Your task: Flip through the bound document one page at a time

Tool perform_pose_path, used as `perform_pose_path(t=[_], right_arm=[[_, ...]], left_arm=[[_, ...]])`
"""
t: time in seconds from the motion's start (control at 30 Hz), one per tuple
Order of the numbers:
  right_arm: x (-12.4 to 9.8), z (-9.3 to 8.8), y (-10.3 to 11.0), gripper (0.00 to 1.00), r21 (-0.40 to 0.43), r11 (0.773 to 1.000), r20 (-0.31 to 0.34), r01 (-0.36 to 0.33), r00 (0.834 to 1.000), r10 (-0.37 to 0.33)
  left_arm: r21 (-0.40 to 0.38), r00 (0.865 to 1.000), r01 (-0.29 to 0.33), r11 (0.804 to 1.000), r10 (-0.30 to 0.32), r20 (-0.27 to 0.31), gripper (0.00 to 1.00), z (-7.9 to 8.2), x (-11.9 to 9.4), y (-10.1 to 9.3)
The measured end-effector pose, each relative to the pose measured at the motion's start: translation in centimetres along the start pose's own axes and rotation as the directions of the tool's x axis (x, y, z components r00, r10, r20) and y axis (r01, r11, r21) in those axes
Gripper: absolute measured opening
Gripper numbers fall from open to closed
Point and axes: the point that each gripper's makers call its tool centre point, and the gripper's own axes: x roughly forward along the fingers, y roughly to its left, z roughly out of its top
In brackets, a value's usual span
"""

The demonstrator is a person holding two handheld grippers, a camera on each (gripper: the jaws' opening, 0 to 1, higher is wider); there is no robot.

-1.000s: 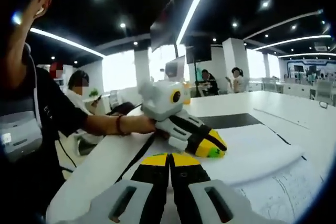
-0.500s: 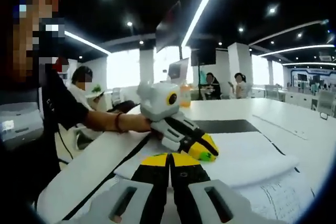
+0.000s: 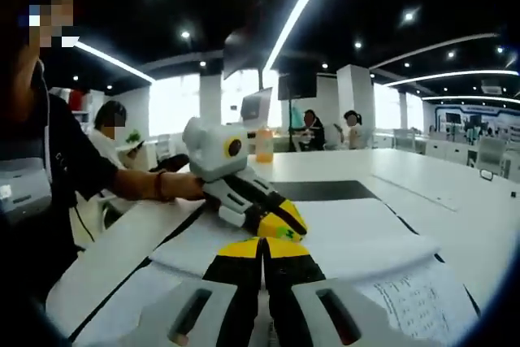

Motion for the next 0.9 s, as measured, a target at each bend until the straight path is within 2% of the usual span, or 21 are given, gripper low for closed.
perform_pose_path(t=[0.1, 0.3, 0.47, 0.73, 0.9], right_arm=[[-0.9, 0.2, -1.7, 0.04, -0.030, 0.998, 0.000, 0.060, 0.998, -0.060], [-2.2, 0.9, -4.6, 0.04, -0.018, 0.991, 0.030, 0.136, 0.990, -0.135], [-2.6, 0.6, -6.5, 0.04, -0.007, 0.985, 0.024, 0.174, 0.984, -0.174], [-2.9, 0.5, -8.5, 0.04, -0.006, 0.980, 0.021, 0.198, 0.980, -0.198], [-2.6, 0.0, -10.7, 0.04, 0.000, 0.973, 0.003, 0.230, 0.973, -0.230]], left_arm=[[0.001, 1.000, -0.001, 1.000, 0.001, 0.000, 0.10, 0.0, 0.0, 0.1], [0.000, 1.000, -0.001, 1.000, 0.001, -0.001, 0.10, 0.0, 0.0, 0.1], [0.001, 1.000, -0.001, 1.000, 0.001, 0.000, 0.10, 0.1, 0.0, 0.1], [-0.001, 1.000, 0.000, 1.000, 0.000, 0.000, 0.10, 0.0, 0.0, 0.1], [0.001, 1.000, -0.002, 1.000, 0.002, 0.000, 0.10, 0.0, -0.1, 0.0]])
